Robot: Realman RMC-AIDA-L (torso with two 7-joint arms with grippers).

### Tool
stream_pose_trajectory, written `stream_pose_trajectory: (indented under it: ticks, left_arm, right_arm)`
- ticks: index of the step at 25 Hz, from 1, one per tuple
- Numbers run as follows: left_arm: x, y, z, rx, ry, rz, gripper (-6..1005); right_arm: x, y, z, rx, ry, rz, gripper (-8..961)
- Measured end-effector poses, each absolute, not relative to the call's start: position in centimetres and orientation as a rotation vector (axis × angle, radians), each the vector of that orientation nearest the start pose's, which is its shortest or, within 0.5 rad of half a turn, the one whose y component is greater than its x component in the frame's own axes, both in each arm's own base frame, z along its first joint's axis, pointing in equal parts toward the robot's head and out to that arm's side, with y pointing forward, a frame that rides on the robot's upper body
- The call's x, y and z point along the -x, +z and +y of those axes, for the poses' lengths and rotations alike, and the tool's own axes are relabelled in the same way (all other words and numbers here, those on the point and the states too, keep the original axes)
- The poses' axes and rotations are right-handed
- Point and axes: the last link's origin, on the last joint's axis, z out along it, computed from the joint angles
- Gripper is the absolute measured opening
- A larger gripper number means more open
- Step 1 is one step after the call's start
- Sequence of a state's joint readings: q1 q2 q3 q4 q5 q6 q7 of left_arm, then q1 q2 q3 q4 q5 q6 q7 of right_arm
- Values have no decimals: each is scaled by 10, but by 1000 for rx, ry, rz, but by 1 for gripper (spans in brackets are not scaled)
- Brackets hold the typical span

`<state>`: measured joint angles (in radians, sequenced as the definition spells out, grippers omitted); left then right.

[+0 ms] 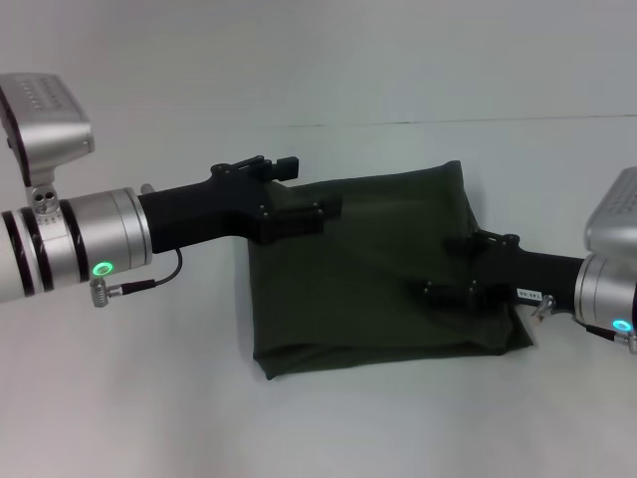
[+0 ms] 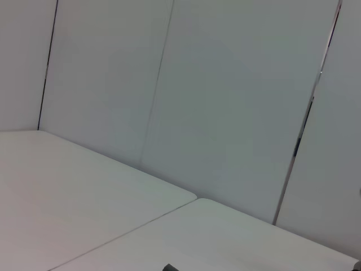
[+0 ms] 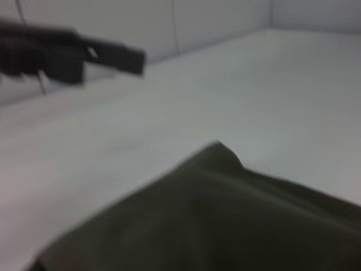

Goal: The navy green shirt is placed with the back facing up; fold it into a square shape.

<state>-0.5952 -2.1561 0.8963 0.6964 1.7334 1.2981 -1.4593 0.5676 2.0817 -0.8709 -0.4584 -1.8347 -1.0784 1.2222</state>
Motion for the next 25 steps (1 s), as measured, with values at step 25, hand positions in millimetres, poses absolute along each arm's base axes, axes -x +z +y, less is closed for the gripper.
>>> stream_pose_trajectory:
  ticks: [25]
  left_arm:
    - [200, -23, 377, 2570, -838, -592, 882]
  right_arm:
    - [-275, -33, 403, 2295, 460, 674, 916]
